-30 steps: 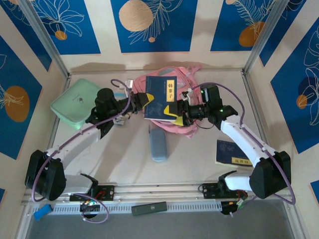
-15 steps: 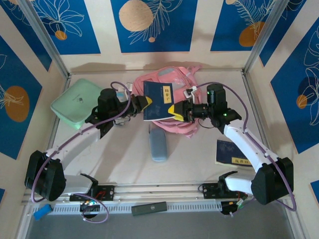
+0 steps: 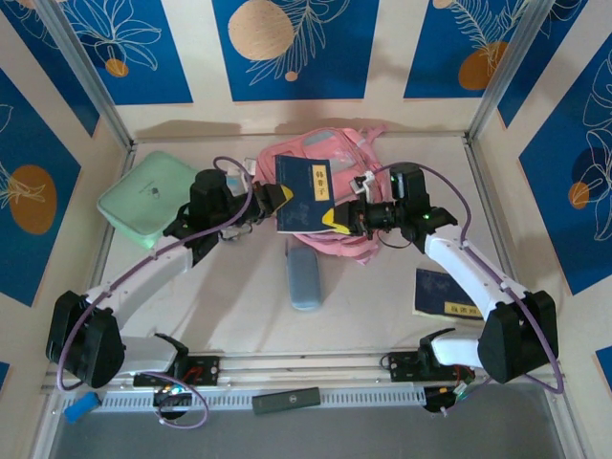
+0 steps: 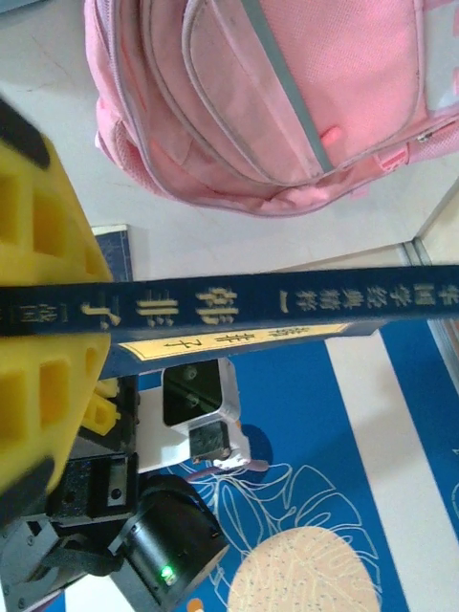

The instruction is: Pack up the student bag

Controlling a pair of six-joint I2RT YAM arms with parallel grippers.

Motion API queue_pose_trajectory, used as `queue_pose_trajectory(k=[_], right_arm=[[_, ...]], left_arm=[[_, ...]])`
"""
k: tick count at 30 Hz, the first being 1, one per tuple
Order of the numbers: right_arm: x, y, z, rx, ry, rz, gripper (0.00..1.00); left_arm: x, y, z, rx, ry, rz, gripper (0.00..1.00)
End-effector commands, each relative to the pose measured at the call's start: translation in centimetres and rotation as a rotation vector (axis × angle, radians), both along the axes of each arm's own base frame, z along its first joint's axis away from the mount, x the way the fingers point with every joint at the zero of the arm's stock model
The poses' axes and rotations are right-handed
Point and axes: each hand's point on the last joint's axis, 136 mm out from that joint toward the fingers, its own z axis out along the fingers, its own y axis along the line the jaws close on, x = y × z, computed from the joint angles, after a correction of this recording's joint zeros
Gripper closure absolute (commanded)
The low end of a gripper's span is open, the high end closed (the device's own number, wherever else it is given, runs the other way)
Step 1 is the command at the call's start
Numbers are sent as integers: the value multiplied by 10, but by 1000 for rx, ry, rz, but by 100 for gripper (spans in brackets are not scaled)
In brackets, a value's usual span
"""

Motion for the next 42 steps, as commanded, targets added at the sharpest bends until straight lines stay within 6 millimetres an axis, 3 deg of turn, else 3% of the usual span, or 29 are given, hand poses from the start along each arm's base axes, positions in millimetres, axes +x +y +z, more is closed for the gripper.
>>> queue_pose_trajectory(k=[1, 4, 9, 11, 17, 21, 27, 33, 42], right_arm=[[3, -16, 12, -33, -46, -58, 100], [5, -33, 14, -53, -47, -111, 100], [5, -73, 10, -111, -32, -234, 100], [5, -92, 6, -135, -14, -292, 100], [3, -137, -8, -162, 49, -444, 100], [2, -156, -15, -171, 74, -512, 100], [4, -164, -26, -222, 98, -544, 100], [6, -173, -32, -270, 109, -571, 100], [14, -189, -38, -271, 145, -629, 100]], left_arm=[[-7, -1, 24, 25, -91, -30, 56], [-10, 7, 16, 125, -113, -20, 41], [-14, 33, -8, 432, -169, 5, 37], [-16, 35, -17, 525, -193, -19, 36], [-26, -1, -43, 714, -281, -211, 34], [-26, -28, -65, 826, -346, -341, 33], [-28, -70, -94, 899, -443, -517, 31], [-27, -96, -119, 937, -518, -637, 24], [-15, -117, -153, 980, -546, -729, 17]])
